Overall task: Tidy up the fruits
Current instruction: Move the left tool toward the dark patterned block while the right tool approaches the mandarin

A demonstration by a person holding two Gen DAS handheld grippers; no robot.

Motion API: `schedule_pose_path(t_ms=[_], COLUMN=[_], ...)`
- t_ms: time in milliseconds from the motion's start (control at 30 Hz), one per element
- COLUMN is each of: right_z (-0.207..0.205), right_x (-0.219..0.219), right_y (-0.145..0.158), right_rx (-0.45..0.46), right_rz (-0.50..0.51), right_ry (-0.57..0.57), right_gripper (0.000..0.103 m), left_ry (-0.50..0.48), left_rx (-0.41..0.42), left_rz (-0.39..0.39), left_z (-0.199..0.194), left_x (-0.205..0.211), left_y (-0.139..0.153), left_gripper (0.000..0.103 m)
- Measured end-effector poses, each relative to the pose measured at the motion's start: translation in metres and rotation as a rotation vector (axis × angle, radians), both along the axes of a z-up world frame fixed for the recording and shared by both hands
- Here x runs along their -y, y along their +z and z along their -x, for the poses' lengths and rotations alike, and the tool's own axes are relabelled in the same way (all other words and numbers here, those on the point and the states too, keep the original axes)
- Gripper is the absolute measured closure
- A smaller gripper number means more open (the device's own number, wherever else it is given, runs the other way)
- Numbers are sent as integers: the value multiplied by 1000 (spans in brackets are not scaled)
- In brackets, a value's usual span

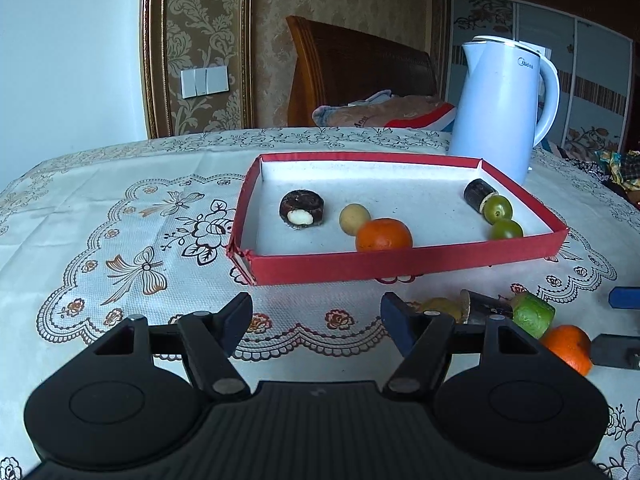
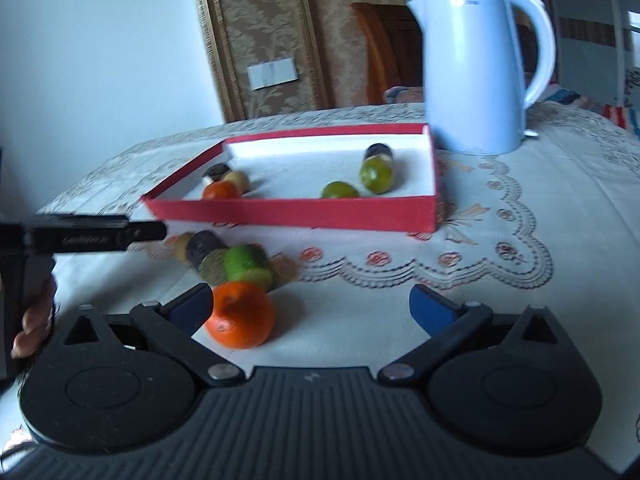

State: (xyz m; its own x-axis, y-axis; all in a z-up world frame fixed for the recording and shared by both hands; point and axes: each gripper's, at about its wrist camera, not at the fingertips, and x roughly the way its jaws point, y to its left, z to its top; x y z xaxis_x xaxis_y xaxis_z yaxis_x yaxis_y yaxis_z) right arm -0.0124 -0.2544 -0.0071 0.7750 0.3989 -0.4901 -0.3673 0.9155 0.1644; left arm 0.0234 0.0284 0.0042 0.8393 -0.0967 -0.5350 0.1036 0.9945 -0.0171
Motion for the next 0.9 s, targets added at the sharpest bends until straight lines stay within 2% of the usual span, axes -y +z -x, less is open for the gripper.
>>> schedule_pose_path(t_ms=[133, 233, 400, 633, 700, 800, 900], right_z=[7, 12, 7, -4, -3, -1, -5], right_x=[-14, -24, -39, -13, -7, 0, 10], right_y=[1, 2, -3, -1, 1, 4, 3], right_rx=[20, 44, 23, -3, 22, 82, 61], right_rz=[56, 121, 236, 126, 111, 139, 89], right_ry=[66, 70, -10, -158, -211, -338, -323], right_gripper=[0, 0, 0, 0, 0, 0, 0], left_ry=[-4, -8, -19, -84, -106, -136, -180], left_rx=[-4, -4, -5, 37, 57, 80, 110], left_rz=[1, -3, -9, -44, -59, -99, -120], left_z=[0, 0, 0, 8, 11, 15, 20], left_x=[0, 1, 3, 14, 19, 28, 36], left_y=[0, 0, -1, 1, 2, 2, 2], left_gripper=[33, 33, 32, 32, 32, 32, 32])
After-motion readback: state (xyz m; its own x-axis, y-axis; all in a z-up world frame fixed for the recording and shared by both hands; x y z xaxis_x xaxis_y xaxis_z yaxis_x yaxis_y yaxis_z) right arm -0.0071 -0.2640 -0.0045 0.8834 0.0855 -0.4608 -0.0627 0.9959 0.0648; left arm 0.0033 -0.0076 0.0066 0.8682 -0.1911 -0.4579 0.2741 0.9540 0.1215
